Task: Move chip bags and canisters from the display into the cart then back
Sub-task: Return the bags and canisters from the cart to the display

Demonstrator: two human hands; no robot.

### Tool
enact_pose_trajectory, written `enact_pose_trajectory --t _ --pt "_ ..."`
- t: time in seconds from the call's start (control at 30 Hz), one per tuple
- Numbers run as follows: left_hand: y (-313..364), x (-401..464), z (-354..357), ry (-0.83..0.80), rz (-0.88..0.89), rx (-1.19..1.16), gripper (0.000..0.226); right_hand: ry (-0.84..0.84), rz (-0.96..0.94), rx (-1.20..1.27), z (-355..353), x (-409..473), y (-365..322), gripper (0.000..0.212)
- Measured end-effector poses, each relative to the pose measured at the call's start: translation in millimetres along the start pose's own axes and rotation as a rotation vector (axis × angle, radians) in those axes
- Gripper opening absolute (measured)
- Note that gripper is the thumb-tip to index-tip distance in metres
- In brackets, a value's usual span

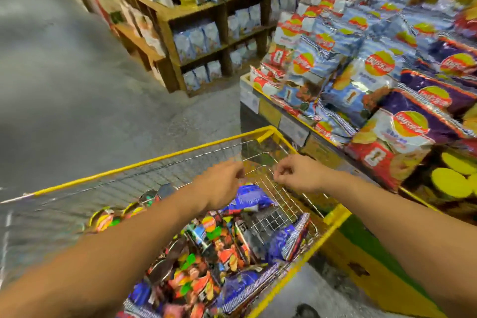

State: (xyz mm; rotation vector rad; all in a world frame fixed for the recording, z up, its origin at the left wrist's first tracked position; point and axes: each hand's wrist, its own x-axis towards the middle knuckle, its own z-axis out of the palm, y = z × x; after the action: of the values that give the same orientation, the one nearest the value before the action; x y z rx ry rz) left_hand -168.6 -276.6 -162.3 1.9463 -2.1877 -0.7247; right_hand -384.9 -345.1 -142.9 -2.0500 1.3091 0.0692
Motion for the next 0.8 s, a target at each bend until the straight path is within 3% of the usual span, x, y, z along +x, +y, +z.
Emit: enact_pose_trajectory --t 0.13,0.27,0.37,0.47,0.53,0.63,0.8 --pt "-62.5 -42.2 15.9 -0.037 -0.26 0.005 0.021 -0.197 0.003 -0.02 56.2 29.2 -18.2 0.018" --pt "-103.0 -78.9 50.5 -0.188 -0.403 0.072 0.019 -0.388 0.003 -0.085 112.1 52.1 -27.6 0.017" --pt "-114.1 -99.7 71.8 -0.026 -0.57 0.09 0.022 -0.491 0.028 -0.081 148.2 68.0 -28.2 0.016" --pt "-129.1 -109.3 80.0 0.182 -0.836 -0.015 0.042 -0.544 0.069 -0.093 177.2 86.3 -24.7 0.027" --pt "-145.7 -104.3 81.9 0.185 -0.957 -0.056 0.06 -0.556 0.133 -0.068 199.0 104.3 -21.5 0.054" --pt "-161.4 -79.4 84.3 0.072 -1.011 0.0 0.08 -0.546 0.229 0.036 220.5 121.1 -21.5 0.082" --pt "-185.7 -38.9 110.4 -0.127 -1.156 0.184 0.119 -0.516 0.358 0.17 260.5 131.3 -27.5 0.096"
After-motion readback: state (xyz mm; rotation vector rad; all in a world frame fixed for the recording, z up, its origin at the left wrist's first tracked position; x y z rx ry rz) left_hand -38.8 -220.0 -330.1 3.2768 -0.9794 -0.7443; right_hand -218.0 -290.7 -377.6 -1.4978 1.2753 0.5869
